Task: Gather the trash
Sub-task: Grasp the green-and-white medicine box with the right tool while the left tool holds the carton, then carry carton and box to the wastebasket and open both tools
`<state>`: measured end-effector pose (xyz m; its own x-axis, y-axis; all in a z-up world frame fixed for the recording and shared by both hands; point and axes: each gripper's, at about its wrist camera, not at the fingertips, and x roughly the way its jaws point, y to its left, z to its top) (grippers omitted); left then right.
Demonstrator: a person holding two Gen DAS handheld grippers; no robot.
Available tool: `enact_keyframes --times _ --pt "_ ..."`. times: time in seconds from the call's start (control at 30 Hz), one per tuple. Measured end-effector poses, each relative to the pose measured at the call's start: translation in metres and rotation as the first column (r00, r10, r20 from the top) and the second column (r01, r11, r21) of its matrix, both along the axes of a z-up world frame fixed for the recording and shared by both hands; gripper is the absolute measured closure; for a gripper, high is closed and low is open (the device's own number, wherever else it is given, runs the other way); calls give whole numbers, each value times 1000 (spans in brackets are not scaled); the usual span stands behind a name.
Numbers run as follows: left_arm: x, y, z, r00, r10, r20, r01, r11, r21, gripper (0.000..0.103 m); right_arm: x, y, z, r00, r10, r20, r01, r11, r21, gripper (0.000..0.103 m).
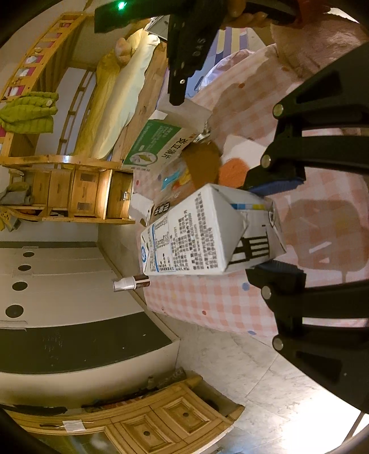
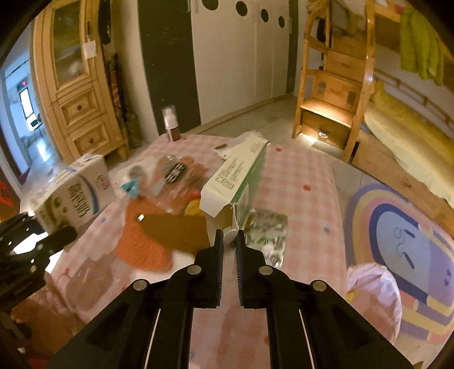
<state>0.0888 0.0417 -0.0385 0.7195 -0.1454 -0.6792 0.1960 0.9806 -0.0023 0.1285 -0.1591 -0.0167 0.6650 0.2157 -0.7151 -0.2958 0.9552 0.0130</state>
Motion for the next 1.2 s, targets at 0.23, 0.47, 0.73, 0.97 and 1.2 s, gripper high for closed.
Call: enact_keyframes --times 0.23,0.47,0.73,0.97,1.2 --pt "-18 -11 -3 999 -48 -15 48 999 -10 66 -52 -7 -8 1000 -10 -21 10 1000 -2 94" --pt "-23 -23 -9 997 -77 -28 76 997 -13 66 -62 -8 -28 999 21 -45 -23 999 -32 52" --pt "-29 -13 -8 999 -48 -20 48 999 -9 66 -56 7 -30 998 15 -60 -16 1000 -10 35" --pt "-29 1 -17 998 -32 -56 31 999 -28 66 -39 2 -53 983 -134 -129 143 988 65 15" --pt "-30 5 -20 997 -38 -61 35 999 -38 66 -21 3 -70 968 -173 -183 187 980 66 15"
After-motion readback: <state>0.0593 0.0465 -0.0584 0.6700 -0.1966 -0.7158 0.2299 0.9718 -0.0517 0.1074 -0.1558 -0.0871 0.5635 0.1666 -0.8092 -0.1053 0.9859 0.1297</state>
